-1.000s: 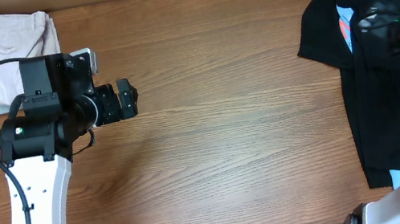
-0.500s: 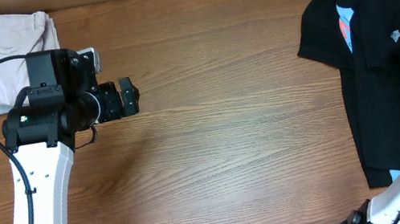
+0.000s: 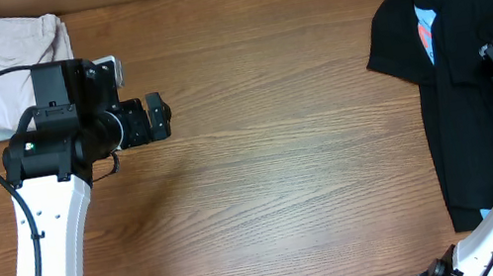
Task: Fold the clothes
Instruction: 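Reach the right gripper to the black t-shirt and grasp it, then lift the black t-shirt with the right gripper and drag it to table center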
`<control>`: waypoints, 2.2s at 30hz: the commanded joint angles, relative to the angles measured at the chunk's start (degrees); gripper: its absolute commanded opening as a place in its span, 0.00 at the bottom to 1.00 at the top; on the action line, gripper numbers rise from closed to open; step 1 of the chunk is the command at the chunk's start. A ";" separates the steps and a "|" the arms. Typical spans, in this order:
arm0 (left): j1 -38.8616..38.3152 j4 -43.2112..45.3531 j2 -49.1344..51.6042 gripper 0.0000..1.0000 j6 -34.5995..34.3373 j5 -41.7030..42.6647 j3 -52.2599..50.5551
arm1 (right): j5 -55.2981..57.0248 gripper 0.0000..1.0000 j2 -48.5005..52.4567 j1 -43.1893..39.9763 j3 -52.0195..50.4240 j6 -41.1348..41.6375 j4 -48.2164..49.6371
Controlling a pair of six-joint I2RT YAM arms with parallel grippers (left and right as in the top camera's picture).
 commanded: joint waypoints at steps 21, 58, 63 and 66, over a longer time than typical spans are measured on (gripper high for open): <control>0.26 1.95 0.48 1.00 1.27 0.26 0.94 | -7.28 0.04 -9.03 -0.66 1.75 -2.25 -3.10; 17.99 5.92 0.46 0.98 3.45 -2.99 6.49 | -24.30 0.04 -30.16 76.48 1.70 -10.91 -16.52; 18.01 5.99 0.46 0.99 5.40 -3.69 6.51 | -24.57 0.05 -30.16 84.78 1.73 -9.92 -15.98; 18.01 5.99 0.46 1.00 5.42 -4.50 6.51 | -27.36 0.12 -30.29 85.79 1.73 -9.94 -16.85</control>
